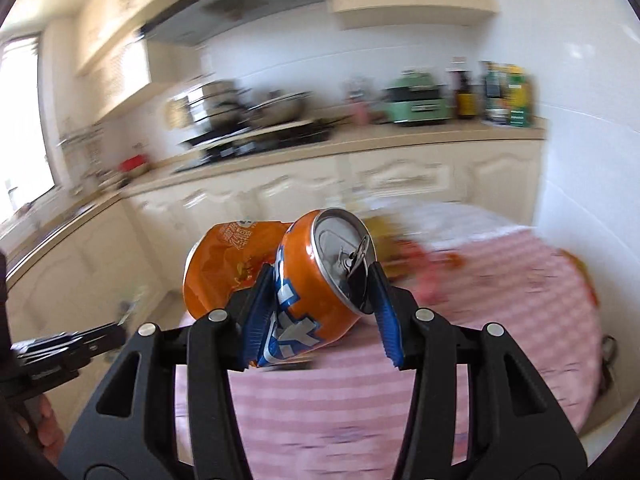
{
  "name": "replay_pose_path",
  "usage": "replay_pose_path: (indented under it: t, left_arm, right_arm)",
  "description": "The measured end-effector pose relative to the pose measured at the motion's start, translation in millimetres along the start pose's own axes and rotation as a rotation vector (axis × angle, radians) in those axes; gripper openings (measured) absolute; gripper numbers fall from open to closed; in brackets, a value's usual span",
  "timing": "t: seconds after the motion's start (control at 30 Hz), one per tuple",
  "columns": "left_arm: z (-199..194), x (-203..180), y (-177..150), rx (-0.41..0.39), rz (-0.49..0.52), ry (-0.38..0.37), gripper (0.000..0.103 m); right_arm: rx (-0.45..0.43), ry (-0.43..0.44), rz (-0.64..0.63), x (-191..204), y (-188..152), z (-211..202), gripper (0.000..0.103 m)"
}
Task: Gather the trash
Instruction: 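Carry packet and can over the blue bin and open both tools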
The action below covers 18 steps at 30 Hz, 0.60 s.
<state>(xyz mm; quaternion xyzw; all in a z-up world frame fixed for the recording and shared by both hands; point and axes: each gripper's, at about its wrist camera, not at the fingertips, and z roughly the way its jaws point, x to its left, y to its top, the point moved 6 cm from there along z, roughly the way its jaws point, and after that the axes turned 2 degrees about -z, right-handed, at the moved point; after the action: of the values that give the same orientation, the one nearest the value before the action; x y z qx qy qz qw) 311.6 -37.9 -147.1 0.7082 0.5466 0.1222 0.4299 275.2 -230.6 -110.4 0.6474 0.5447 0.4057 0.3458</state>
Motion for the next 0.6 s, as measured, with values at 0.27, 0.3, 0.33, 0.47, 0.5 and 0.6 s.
replay_pose_path:
  t: [0.27, 0.3, 0.33, 0.47, 0.5, 0.6]
  left_arm:
    - [-20, 121, -27, 0.023, -0.140, 0.145, 0.011]
    - [-17, 144, -34, 0.038, -0.173, 0.170, 0.011]
    - [-14, 160, -39, 0.050, -0.195, 0.187, 0.011]
    - [10, 234, -70, 0.122, -0.287, 0.273, 0.011]
    - [17, 251, -77, 0.139, -0.302, 0.294, 0.011]
    - [50, 302, -109, 0.222, -0.375, 0.331, 0.011]
  right_arm:
    - [0.166, 0.209, -0.158, 144, -53, 90, 0.047]
    - [0.188, 0.229, -0.176, 160, -62, 102, 0.047]
    - [0.206, 0.248, -0.194, 174, -70, 113, 0.047]
    - [0.319, 0.298, -0.269, 231, -125, 171, 0.047]
    - [0.350, 0.297, -0.288, 242, -140, 185, 0.047]
    - [0.449, 0.296, -0.331, 266, -189, 234, 0.047]
